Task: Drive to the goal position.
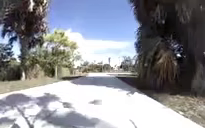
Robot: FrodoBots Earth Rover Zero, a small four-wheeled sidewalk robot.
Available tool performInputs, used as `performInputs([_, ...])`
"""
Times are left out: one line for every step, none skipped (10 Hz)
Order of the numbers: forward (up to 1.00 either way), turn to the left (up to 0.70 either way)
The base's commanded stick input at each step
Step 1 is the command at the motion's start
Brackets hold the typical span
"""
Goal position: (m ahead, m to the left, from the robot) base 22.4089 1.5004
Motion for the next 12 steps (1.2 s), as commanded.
performInputs([0.85, 0.00])
performInputs([0.85, 0.00])
performInputs([0.85, 0.00])
performInputs([0.85, 0.00])
performInputs([0.85, 0.00])
performInputs([0.85, 0.00])
performInputs([0.85, 0.00])
performInputs([0.85, 0.00])
performInputs([0.85, 0.00])
performInputs([0.85, 0.00])
performInputs([0.85, 0.00])
performInputs([0.85, 0.00])
